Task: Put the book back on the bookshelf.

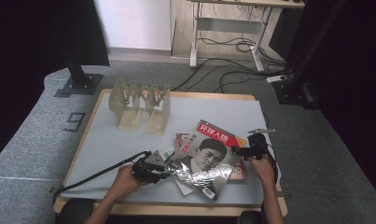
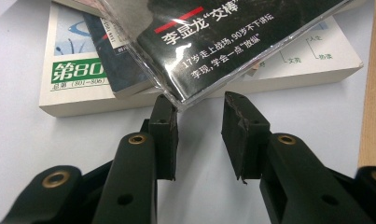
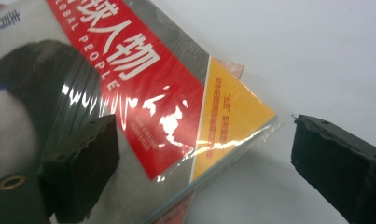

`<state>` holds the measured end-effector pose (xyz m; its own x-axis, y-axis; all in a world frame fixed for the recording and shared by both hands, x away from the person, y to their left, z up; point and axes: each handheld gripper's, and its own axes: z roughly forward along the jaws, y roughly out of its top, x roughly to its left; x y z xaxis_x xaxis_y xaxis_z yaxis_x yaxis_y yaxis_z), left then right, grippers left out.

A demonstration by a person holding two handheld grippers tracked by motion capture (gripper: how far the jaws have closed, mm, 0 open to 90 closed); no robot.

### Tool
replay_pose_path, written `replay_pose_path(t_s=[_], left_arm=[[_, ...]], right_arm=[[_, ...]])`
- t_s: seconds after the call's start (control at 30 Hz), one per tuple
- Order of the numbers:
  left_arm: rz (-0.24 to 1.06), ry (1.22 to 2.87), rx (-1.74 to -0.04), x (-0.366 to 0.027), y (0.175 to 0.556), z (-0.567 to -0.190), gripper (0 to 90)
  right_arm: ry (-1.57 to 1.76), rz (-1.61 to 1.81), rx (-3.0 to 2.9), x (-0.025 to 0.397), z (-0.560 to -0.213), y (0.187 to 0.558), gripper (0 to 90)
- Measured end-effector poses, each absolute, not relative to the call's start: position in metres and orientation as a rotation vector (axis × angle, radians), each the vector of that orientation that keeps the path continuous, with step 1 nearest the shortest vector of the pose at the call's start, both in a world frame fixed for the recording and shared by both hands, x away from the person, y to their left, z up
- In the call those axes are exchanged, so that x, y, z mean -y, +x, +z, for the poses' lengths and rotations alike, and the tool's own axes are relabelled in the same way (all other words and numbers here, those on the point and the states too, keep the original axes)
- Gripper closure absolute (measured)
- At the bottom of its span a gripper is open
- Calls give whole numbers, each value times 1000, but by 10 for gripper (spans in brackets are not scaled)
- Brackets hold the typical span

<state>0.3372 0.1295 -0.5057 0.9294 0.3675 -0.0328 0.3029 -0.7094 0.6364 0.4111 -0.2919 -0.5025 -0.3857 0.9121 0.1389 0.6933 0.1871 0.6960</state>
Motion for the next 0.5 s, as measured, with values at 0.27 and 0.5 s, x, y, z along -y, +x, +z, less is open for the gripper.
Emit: replay_pose_path(t_s=[0.27, 0.5], left_arm=[[103, 2406, -477, -129, 338, -507, 659], [93, 2398, -475, -128, 338, -508, 650]], right_arm=[[1568, 1098, -2204, 294, -507, 420, 108], [1546, 1101, -2192, 293, -499, 419, 136]])
